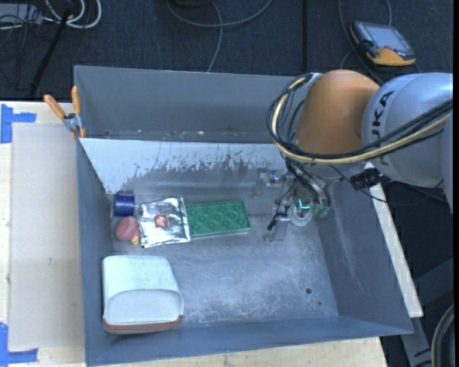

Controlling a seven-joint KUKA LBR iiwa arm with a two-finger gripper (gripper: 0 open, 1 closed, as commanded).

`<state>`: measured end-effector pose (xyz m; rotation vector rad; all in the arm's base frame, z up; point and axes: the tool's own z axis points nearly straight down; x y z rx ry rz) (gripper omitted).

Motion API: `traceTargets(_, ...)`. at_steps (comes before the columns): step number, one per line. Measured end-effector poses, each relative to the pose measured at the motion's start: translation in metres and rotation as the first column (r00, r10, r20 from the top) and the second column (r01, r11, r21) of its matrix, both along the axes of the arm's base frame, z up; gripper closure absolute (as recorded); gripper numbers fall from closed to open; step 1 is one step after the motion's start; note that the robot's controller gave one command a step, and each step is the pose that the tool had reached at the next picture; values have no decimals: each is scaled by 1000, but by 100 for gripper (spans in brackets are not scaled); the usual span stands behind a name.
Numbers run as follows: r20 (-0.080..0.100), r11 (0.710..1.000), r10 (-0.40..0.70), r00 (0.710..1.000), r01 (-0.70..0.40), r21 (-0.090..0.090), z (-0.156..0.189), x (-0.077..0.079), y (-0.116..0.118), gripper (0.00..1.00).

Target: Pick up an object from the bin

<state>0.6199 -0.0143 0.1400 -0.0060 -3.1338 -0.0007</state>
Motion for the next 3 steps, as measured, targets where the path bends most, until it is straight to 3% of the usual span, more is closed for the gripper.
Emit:
traceTargets(1, 3, 1000, 3, 1000, -3, 2, -74, -16, 62, 0)
traceTargets(2, 14, 1000, 0, 1000, 0, 1, -67, -12, 59, 100)
traceTargets(3, 17, 1000, 7, 1000, -7, -1, 76, -20, 42, 100)
